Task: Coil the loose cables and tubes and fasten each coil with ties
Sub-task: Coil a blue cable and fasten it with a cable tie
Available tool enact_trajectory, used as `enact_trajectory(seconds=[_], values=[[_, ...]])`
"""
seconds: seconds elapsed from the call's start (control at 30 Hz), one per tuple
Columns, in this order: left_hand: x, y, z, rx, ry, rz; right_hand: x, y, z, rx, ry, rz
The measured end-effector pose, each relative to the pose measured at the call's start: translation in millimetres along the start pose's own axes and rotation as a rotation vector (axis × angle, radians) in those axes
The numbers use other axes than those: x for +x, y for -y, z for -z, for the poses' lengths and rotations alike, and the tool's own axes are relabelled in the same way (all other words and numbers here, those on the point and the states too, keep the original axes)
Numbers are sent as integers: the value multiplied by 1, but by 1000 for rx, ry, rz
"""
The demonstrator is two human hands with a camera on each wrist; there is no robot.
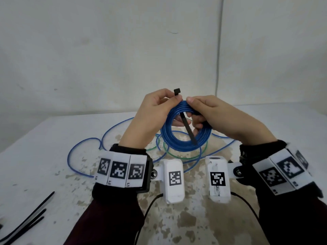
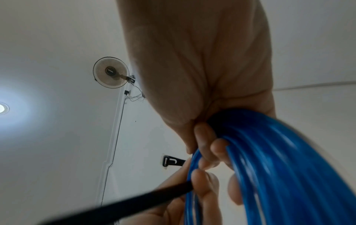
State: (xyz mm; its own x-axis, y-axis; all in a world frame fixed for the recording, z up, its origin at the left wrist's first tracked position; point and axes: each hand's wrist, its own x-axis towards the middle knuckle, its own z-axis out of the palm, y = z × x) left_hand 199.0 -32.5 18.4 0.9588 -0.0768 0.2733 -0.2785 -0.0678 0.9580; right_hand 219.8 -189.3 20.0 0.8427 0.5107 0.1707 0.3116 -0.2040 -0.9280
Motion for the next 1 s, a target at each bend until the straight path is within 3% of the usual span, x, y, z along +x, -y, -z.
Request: enact_trajectory(seconds=[0.27, 0.4, 0.5, 0.57, 0.67, 0.77, 1.0], values=[[-1, 8, 1, 90, -37, -19, 4, -3, -8, 27, 44, -18], [1, 8, 2, 10, -118, -44, 4, -2, -9, 28, -50, -9], [2, 11, 7, -30, -190, -51, 0, 2, 1, -234, -155, 161], [2, 11, 9, -48, -209, -58, -5, 8, 5, -378, -130, 287], [3, 11, 11, -45, -205, -72, -8, 14, 1, -401, -78, 319], [3, 10, 10, -39, -210, -75, -4, 15, -9, -343, -126, 384], [2, 8, 5, 53, -274, -131, 5, 8, -16, -272, -276, 266]])
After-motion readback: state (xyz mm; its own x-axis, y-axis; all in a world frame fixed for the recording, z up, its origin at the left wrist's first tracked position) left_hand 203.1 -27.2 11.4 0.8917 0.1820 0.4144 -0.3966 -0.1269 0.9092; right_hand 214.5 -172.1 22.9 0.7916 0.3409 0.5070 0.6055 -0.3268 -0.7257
